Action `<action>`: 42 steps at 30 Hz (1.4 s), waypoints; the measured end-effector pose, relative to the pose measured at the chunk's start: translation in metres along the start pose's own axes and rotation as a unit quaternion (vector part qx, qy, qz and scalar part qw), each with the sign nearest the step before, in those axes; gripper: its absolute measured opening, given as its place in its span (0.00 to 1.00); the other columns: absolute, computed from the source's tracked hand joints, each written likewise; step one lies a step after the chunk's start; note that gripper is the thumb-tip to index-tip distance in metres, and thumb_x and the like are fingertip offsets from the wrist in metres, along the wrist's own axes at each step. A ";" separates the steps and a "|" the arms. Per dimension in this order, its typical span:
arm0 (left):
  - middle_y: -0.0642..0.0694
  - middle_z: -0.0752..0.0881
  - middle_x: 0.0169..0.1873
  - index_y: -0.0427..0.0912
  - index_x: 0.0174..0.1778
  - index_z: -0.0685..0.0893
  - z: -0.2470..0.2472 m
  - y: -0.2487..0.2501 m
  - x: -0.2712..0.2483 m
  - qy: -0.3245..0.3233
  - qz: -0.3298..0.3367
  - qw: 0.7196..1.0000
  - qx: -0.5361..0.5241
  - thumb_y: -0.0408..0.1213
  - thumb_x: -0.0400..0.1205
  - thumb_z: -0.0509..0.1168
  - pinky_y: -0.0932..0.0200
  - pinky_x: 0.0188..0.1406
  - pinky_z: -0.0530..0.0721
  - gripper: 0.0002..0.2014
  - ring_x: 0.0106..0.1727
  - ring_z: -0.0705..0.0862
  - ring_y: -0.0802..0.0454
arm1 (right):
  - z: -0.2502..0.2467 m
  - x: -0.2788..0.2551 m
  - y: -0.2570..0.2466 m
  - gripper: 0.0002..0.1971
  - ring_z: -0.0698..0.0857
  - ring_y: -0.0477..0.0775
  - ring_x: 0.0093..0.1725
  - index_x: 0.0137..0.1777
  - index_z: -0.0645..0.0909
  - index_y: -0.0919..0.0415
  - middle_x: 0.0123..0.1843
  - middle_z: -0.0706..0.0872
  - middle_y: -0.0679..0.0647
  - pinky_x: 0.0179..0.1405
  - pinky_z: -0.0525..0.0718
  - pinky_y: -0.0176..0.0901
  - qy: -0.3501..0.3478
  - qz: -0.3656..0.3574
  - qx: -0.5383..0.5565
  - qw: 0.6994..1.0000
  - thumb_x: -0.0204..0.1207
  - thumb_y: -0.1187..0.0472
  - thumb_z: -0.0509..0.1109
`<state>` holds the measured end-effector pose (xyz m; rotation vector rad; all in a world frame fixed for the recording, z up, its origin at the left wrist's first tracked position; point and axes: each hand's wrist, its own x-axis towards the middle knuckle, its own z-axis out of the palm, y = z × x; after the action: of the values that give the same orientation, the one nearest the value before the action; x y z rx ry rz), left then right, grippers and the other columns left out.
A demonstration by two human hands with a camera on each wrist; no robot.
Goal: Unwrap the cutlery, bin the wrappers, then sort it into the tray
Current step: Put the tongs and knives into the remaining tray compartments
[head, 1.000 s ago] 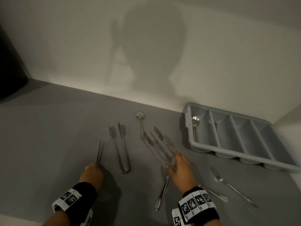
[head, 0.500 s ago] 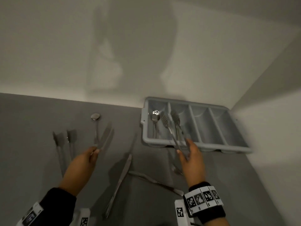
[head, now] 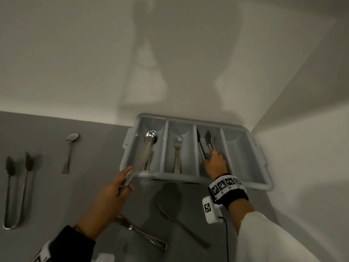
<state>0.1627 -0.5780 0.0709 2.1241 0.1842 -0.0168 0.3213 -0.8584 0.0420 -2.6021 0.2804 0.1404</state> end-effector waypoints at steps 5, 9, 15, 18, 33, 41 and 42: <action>0.81 0.80 0.45 0.88 0.46 0.70 -0.002 0.007 0.004 -0.017 0.013 0.999 0.032 0.41 0.71 0.54 0.85 0.42 0.72 0.26 0.44 0.81 0.75 | 0.016 0.016 0.001 0.17 0.75 0.71 0.65 0.66 0.71 0.65 0.68 0.73 0.71 0.64 0.76 0.56 -0.069 0.015 -0.045 0.997 0.76 0.69 0.57; 0.83 0.80 0.43 0.89 0.43 0.73 0.002 0.027 0.014 -0.027 0.036 0.999 0.032 0.39 0.75 0.57 0.88 0.44 0.71 0.27 0.45 0.80 0.81 | 0.010 0.011 0.001 0.15 0.80 0.66 0.60 0.61 0.73 0.64 0.62 0.80 0.66 0.60 0.79 0.52 -0.080 -0.011 -0.044 0.996 0.75 0.64 0.65; 0.73 0.83 0.44 0.61 0.65 0.70 0.045 0.104 0.048 -0.130 0.136 0.982 -0.028 0.50 0.67 0.52 0.85 0.37 0.74 0.27 0.36 0.79 0.78 | -0.029 -0.033 0.028 0.18 0.77 0.58 0.63 0.64 0.75 0.59 0.65 0.78 0.59 0.68 0.77 0.54 0.072 -0.125 0.100 0.984 0.73 0.61 0.69; 0.54 0.81 0.54 0.42 0.73 0.68 0.091 0.142 0.073 -0.229 0.117 0.964 -0.069 0.29 0.79 0.56 0.79 0.32 0.80 0.24 0.29 0.82 0.72 | -0.040 -0.074 0.058 0.14 0.78 0.54 0.60 0.59 0.78 0.58 0.60 0.80 0.57 0.64 0.76 0.44 0.135 -0.135 0.128 0.973 0.74 0.63 0.68; 0.31 0.86 0.55 0.27 0.54 0.83 0.297 0.195 0.146 -0.348 0.031 0.917 0.192 0.29 0.79 0.62 0.63 0.33 0.78 0.12 0.59 0.83 0.36 | -0.022 -0.207 0.210 0.15 0.78 0.38 0.51 0.48 0.84 0.53 0.50 0.82 0.44 0.54 0.65 0.11 0.112 -0.004 0.162 0.980 0.70 0.52 0.59; 0.31 0.84 0.59 0.32 0.49 0.83 0.313 0.185 0.152 -0.342 0.089 0.873 0.336 0.30 0.78 0.65 0.51 0.56 0.80 0.07 0.55 0.83 0.39 | -0.023 -0.226 0.215 0.15 0.78 0.42 0.50 0.47 0.84 0.54 0.48 0.84 0.47 0.54 0.63 0.09 0.132 0.024 0.150 0.980 0.66 0.52 0.58; 0.31 0.84 0.59 0.29 0.51 0.84 0.311 0.183 0.150 -0.340 0.100 0.879 0.319 0.31 0.78 0.64 0.50 0.59 0.80 0.10 0.56 0.83 0.38 | -0.023 -0.226 0.210 0.16 0.78 0.42 0.51 0.47 0.84 0.54 0.48 0.82 0.44 0.54 0.62 0.08 0.135 0.022 0.148 0.980 0.67 0.52 0.58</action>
<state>0.3557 -0.9176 0.0467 2.6263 -0.5310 -0.7886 0.0557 -1.0088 -0.0051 -2.3162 0.4207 -0.2249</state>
